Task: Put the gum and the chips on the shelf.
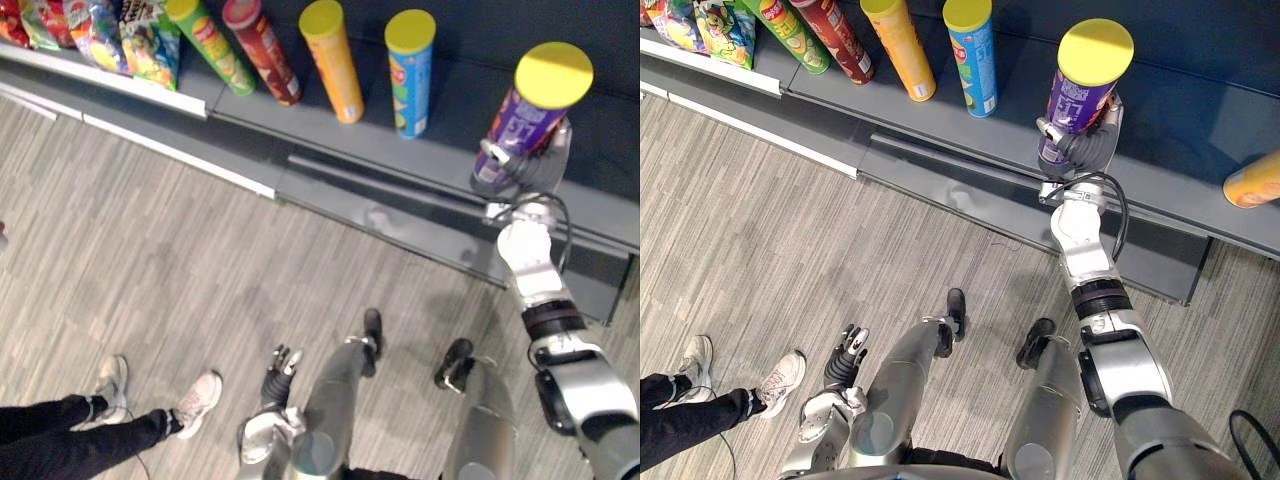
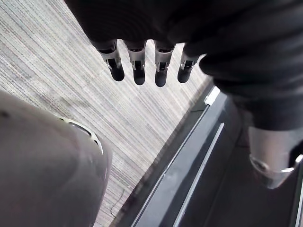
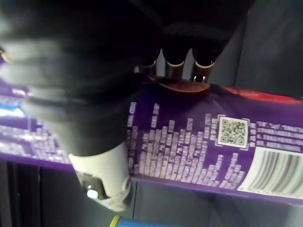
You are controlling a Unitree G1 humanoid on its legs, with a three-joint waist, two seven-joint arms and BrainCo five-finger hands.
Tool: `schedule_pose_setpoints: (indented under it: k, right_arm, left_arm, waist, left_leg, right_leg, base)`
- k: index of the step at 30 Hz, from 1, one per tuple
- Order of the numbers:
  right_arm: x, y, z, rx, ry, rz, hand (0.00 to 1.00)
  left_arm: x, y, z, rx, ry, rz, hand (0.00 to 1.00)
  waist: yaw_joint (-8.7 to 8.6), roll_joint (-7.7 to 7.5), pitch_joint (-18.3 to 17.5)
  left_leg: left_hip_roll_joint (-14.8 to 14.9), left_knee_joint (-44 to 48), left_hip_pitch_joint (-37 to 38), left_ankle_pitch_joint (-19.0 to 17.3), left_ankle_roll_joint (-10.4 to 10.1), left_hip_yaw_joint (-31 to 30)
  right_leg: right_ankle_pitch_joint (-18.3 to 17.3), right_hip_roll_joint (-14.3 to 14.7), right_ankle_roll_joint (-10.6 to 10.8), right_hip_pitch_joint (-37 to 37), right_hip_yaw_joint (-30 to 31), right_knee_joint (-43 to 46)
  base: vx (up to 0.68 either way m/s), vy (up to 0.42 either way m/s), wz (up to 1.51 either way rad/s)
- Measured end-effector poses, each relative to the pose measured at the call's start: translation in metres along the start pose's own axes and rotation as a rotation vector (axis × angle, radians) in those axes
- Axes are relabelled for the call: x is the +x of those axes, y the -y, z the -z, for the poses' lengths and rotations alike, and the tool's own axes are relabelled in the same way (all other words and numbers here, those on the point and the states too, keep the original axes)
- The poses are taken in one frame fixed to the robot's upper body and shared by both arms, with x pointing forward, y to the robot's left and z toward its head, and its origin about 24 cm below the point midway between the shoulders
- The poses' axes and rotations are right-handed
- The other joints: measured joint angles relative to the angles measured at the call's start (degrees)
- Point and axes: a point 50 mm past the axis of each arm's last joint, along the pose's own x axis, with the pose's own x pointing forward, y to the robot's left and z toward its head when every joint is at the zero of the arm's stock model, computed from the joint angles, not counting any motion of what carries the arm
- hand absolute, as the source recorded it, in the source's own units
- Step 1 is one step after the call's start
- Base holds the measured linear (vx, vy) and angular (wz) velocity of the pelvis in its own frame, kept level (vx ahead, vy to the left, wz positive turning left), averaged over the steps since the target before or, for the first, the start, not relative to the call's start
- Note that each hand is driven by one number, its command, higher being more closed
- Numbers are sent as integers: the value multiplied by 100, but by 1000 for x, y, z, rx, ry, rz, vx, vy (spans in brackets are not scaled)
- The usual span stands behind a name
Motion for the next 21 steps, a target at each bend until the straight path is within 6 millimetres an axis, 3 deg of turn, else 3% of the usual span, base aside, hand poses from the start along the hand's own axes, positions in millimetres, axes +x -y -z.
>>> schedule_pose_setpoints:
  k: [11,21]
  right_arm:
    - [-5,1,19,-103,-57,-32,100]
    - [9,7,8,-111,-10,24,100]
  left_arm:
    - [0,4,-1,0,9,27,0]
    - [0,10,-6,-49,36,38,0]
  waist:
    - [88,47,-17]
    - [218,111,-19]
  left_leg:
    - [113,200,-291,-7,-8,92]
    - [159,313,-560,-10,-17,97]
  right_leg:
    - [-28,-24,-26,-252,-41,151]
    - [-32,-18,-36,-490,-45,226]
  base:
    - [-13,-42,2]
    - [0,-33,0]
